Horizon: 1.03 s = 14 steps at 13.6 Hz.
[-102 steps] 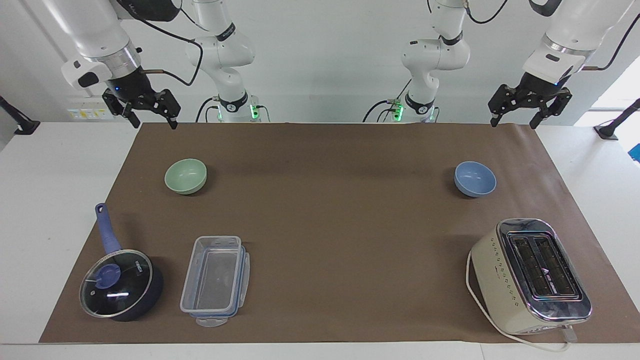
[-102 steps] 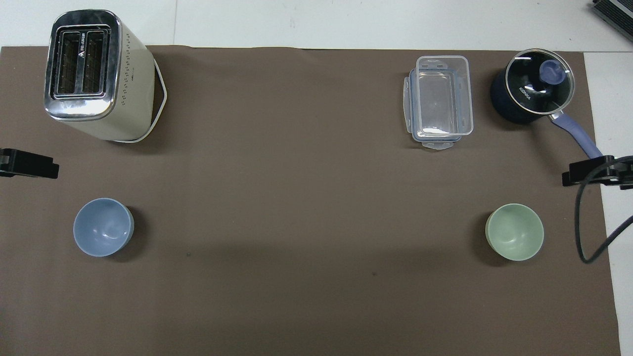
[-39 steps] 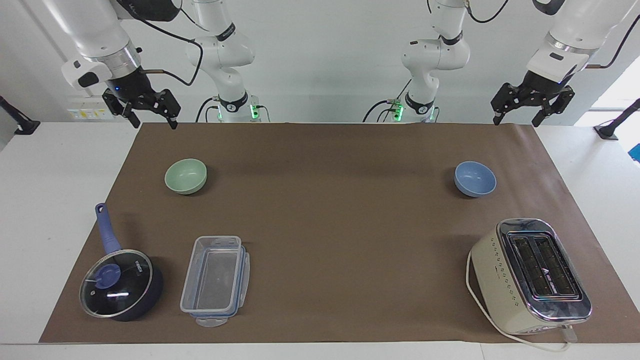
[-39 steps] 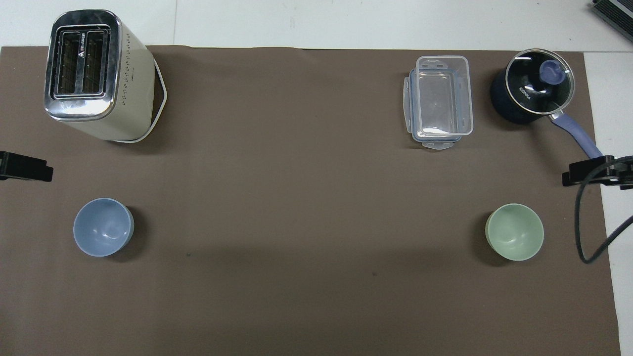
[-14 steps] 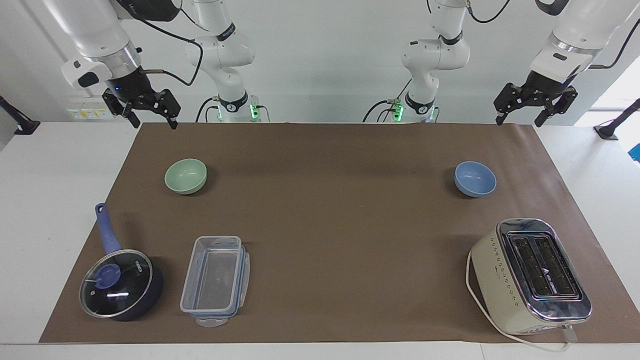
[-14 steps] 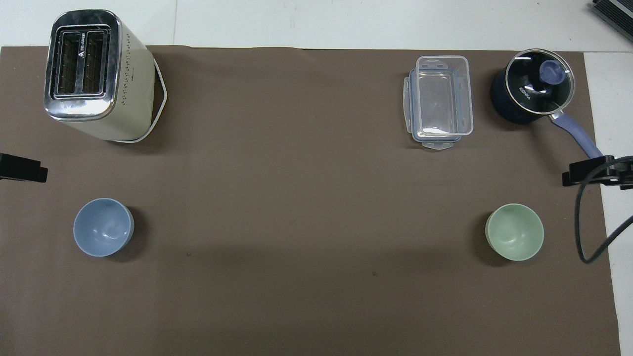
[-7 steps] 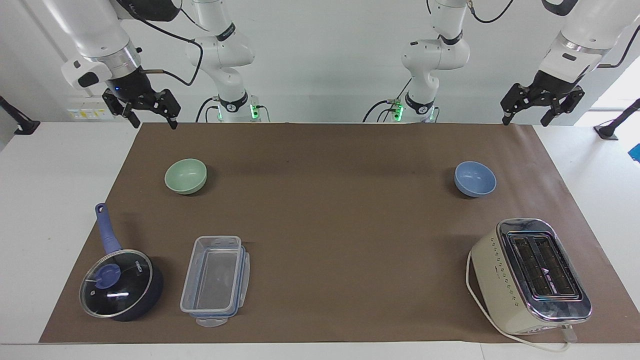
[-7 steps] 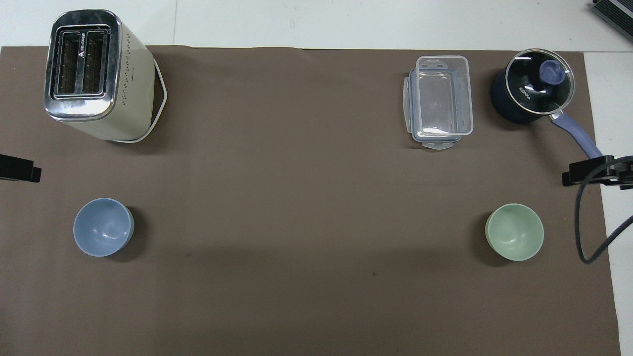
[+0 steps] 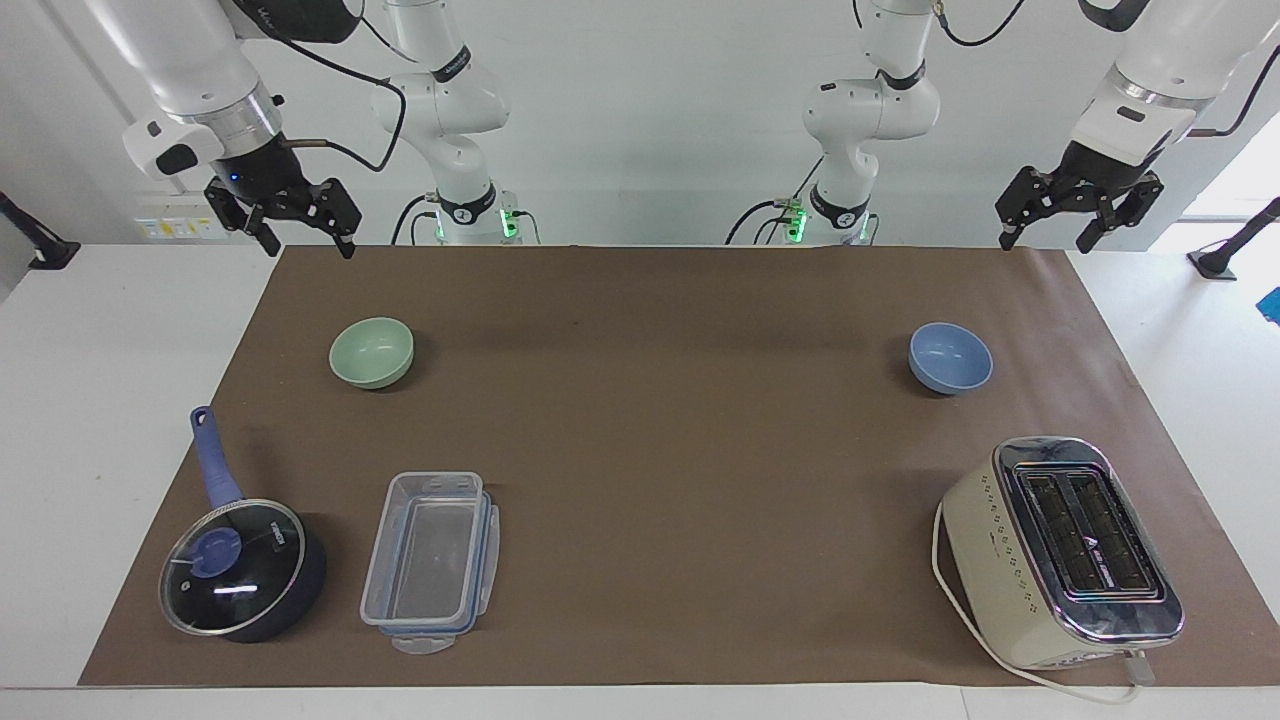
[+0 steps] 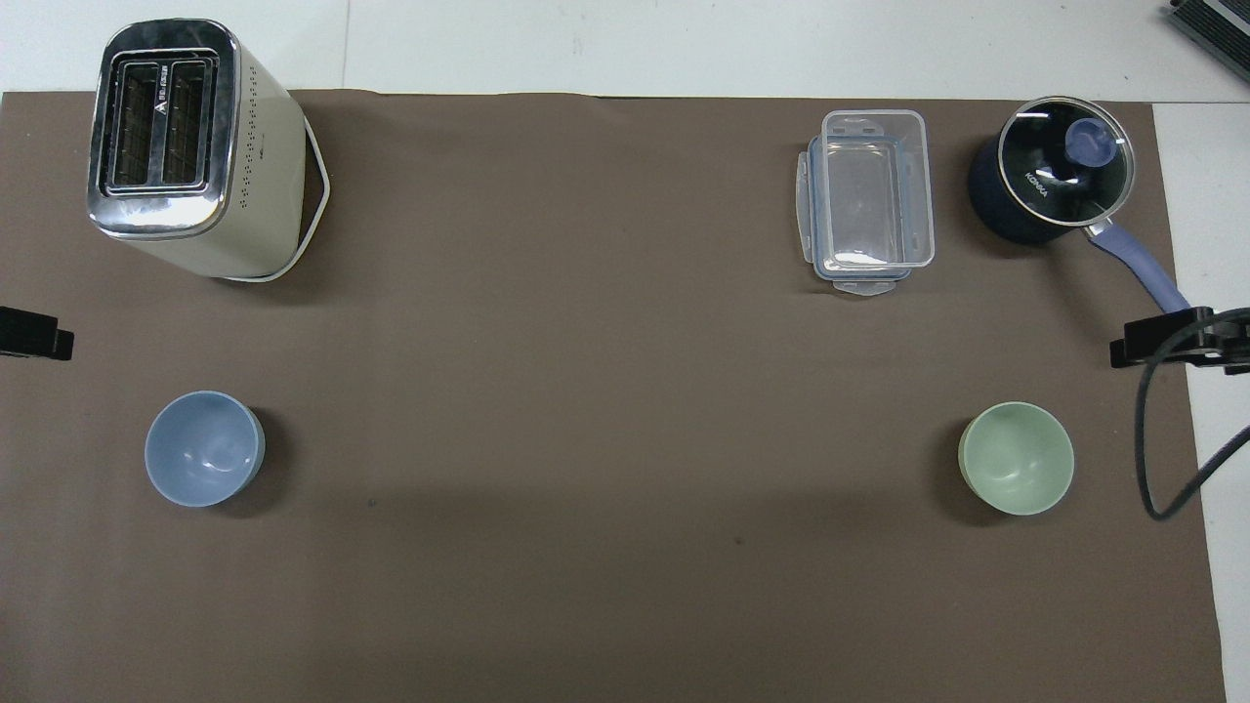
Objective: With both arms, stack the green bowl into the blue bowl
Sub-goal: 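Reach the left gripper toward the rim of the blue bowl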
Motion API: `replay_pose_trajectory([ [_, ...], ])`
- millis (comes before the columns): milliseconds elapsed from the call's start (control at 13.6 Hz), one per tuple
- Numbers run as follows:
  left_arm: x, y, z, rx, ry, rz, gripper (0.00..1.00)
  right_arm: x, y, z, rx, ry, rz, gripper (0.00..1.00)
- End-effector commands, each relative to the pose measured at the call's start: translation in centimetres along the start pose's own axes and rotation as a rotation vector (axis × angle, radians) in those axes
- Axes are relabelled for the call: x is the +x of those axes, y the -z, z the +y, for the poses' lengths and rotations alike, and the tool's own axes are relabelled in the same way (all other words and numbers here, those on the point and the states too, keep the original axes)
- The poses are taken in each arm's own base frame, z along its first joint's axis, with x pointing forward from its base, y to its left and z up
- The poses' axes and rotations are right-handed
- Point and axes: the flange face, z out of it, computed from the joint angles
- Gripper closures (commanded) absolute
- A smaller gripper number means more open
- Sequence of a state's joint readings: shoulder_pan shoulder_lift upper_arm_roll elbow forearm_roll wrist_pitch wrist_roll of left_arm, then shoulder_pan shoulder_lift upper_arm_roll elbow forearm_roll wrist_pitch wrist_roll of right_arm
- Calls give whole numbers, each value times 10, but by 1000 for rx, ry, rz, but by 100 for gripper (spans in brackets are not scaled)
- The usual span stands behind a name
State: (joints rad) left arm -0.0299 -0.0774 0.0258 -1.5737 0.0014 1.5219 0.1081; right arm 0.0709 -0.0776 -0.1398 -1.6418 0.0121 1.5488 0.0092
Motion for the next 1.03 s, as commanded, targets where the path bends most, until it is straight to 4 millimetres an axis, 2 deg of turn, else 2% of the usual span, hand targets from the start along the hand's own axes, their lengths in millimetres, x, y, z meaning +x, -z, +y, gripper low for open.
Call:
replay_pose_trajectory([
  [0, -9, 2, -6, -10, 3, 3, 0, -1, 3, 1, 16, 19, 8, 0],
  [221, -9, 1, -7, -12, -4, 4, 0, -1, 3, 1, 16, 19, 8, 0],
  [369, -7, -9, -11, -35, -28, 4, 0, -1, 4, 1, 16, 19, 9, 0],
  [663, -10, -58, -54, -146, -30, 10, 0, -1, 3, 1, 16, 19, 8, 0],
  [958, -25, -119, -112, -261, -59, 51, 0, -1, 3, 1, 16, 19, 8, 0],
])
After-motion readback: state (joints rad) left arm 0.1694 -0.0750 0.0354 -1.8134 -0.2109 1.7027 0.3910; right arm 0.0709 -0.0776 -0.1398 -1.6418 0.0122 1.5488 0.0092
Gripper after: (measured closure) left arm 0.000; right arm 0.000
